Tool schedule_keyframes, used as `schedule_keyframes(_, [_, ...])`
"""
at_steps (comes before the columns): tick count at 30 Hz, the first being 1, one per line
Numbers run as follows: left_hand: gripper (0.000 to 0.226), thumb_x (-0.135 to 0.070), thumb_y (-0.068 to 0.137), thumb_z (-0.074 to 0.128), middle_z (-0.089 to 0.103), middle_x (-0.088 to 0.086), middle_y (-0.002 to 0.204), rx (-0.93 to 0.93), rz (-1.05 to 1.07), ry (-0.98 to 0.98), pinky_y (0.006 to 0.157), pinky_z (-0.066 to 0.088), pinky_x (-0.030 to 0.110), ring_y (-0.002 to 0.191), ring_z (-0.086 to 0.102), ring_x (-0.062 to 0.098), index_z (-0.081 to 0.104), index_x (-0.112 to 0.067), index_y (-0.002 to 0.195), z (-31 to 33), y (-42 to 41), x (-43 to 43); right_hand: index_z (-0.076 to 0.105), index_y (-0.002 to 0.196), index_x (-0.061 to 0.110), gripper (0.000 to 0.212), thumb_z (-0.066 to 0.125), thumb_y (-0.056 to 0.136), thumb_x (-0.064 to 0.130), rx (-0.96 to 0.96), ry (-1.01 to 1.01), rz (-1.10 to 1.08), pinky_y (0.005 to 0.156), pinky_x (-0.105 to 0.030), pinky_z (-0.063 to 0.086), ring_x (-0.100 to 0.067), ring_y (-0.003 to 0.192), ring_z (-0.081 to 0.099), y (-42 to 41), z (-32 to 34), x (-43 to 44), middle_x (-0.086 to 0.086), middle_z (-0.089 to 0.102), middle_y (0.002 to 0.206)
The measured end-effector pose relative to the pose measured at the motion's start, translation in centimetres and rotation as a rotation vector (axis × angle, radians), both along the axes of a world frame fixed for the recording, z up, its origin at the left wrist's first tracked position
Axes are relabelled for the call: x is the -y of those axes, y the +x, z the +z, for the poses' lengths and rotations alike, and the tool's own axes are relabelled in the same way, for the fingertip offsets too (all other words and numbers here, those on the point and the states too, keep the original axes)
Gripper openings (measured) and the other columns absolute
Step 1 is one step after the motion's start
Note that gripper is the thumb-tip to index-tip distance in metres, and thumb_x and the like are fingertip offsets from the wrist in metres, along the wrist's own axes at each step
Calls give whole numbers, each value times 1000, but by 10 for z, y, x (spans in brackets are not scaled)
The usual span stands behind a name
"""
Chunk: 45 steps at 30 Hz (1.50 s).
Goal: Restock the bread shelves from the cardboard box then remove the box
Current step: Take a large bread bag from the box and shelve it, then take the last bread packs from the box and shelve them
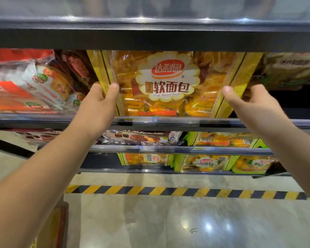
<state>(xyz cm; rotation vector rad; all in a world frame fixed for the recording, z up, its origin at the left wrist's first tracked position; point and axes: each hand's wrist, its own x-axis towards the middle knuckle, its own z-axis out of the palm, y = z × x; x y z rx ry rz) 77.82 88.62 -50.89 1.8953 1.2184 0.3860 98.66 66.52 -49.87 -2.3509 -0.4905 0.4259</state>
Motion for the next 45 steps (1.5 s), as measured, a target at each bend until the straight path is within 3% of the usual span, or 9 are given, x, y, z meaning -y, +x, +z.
schedule_keyframes(3, [32,-50,106,43,49,-5,85,-53,-22,8,59,30,26,72,45,7,45,-18,109,6,-1,4,46,124,25,50,60,93,63,5,12,-39,61,-28,40,-9,81,53,-2,-4,1,0,60,109])
schedule_keyframes(6, [28,-46,105,50,47,-13,87,-100,-85,27,60,31,22,75,45,2,42,-21,114,15,-5,5,47,137,24,60,66,92,58,16,12,-57,77,-34,43,-17,98,56,-5,0,3,2,58,121])
schedule_keyframes(11, [49,-48,98,61,55,1,133,-218,-226,162,97,50,42,116,59,23,46,-23,138,36,-23,15,46,144,20,60,73,93,39,105,-39,-1,82,-31,40,-13,101,48,-22,17,11,3,55,127])
schedule_keyframes(15, [72,-52,98,55,38,8,154,-478,-361,459,112,43,48,139,42,28,30,-17,156,69,-46,39,46,149,20,68,76,91,37,142,-166,192,91,-30,44,-21,118,54,-58,47,13,-5,46,148])
schedule_keyframes(18, [73,-54,97,55,40,8,153,-540,-451,579,111,45,46,139,41,28,33,-17,155,102,-66,60,43,152,25,69,73,92,41,272,-245,429,109,-35,44,-22,135,48,-93,87,12,-1,43,151])
schedule_keyframes(22, [72,-58,94,59,42,11,152,-591,-493,637,109,45,48,136,44,32,41,-17,151,150,-103,82,41,150,27,63,68,95,43,428,-298,652,109,-37,43,-21,136,45,-139,154,14,2,46,148])
schedule_keyframes(29, [69,-47,79,80,52,17,144,-613,-365,604,104,47,53,131,49,41,58,-19,138,210,-203,119,54,135,25,47,71,92,36,572,-201,914,112,-39,37,-23,138,42,-227,225,7,2,45,147])
schedule_keyframes(36, [68,-57,95,58,27,4,162,-612,-53,384,120,27,41,151,23,26,33,-37,154,235,-312,147,38,149,30,57,62,98,40,486,-174,1169,117,-36,32,-19,142,35,-319,257,-18,8,35,151])
schedule_keyframes(45, [67,-60,95,55,28,5,162,-695,212,233,116,30,42,150,25,28,34,-36,155,242,-470,132,35,153,33,63,63,97,43,564,-89,1498,118,-36,32,-18,142,36,-452,271,-90,8,36,152])
